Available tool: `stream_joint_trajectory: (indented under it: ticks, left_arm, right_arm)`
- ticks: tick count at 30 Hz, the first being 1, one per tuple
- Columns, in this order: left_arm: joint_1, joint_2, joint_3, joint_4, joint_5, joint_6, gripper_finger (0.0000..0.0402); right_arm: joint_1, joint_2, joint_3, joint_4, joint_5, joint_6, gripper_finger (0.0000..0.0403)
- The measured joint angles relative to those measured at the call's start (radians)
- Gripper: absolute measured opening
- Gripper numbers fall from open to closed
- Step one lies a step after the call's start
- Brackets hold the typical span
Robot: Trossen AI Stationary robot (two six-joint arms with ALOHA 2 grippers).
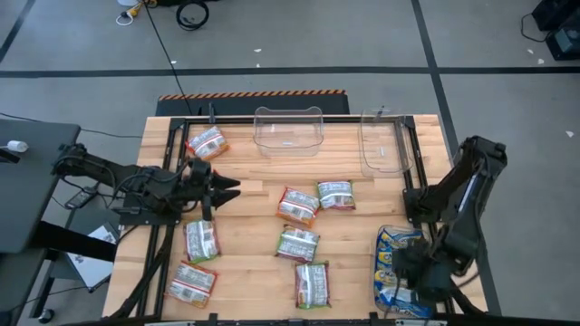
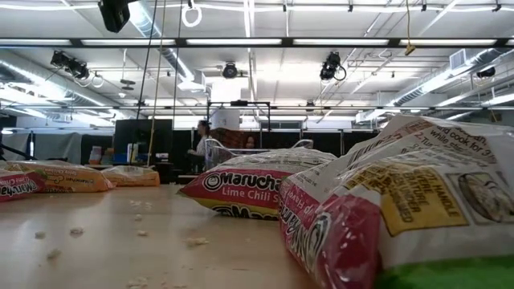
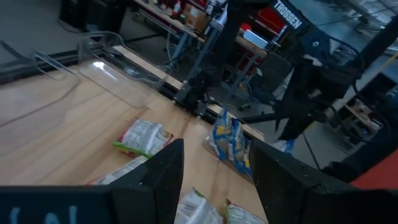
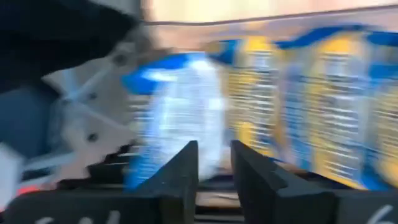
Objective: Sort Maruchan noodles
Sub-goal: Put the blue noodle pack into the bottom transparent bin, then adjust the blue noodle pack
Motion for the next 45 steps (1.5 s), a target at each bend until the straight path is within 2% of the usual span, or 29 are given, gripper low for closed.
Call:
stream_joint_trajectory:
  ticks: [2, 4, 9, 13, 23, 27, 30, 32, 34, 38, 41, 45]
  left_arm:
    - [0.021, 0.000, 0.000, -0.004, 0.000, -0.001, 0.0185]
    - [0.042, 0.005, 0.000, -0.020, 0.003, 0.004, 0.0185]
    - [0.084, 0.045, 0.000, -0.045, 0.070, 0.003, 0.0185]
    - [0.096, 0.091, 0.000, -0.049, 0.089, 0.005, 0.0185]
    - [0.119, 0.140, 0.000, -0.043, 0.115, 0.022, 0.0185]
    - [0.119, 0.140, 0.000, -0.045, 0.141, 0.016, 0.0185]
    - [0.119, 0.140, 0.000, -0.046, 0.159, 0.015, 0.0185]
    - [0.119, 0.140, 0.000, -0.045, 0.170, 0.015, 0.0185]
    - [0.119, 0.140, 0.000, -0.045, 0.177, 0.016, 0.0185]
    - [0.119, 0.140, 0.000, -0.048, 0.179, 0.022, 0.0185]
    - [0.119, 0.140, 0.000, -0.051, 0.178, 0.044, 0.0185]
    - [0.119, 0.140, 0.000, -0.052, 0.179, 0.048, 0.0185]
  right_arm:
    - [-0.020, -0.021, -0.011, -0.092, 0.001, -0.024, 0.0116]
    - [-0.035, -0.034, -0.051, -0.082, 0.001, -0.080, 0.0118]
    - [-0.052, -0.051, -0.224, 0.165, -0.060, -0.087, 0.0117]
    - [-0.056, -0.054, -0.324, 0.323, -0.058, -0.046, 0.0117]
    - [-0.069, -0.053, -0.469, 0.461, -0.054, -0.052, 0.0116]
    - [-0.074, -0.053, -0.494, 0.534, -0.054, -0.116, 0.0098]
    - [-0.074, -0.053, -0.526, 0.604, -0.079, -0.131, 0.0062]
    - [-0.074, -0.053, -0.534, 0.606, -0.100, -0.127, 0.0027]
    - [-0.074, -0.053, -0.529, 0.596, -0.116, -0.116, 0.0009]
    - [-0.074, -0.067, -0.452, 0.500, -0.129, -0.077, 0.0006]
    - [-0.074, -0.077, -0.373, 0.383, -0.081, -0.071, 0.0005]
    - [-0.075, -0.072, -0.364, 0.369, -0.074, -0.050, 0.0020]
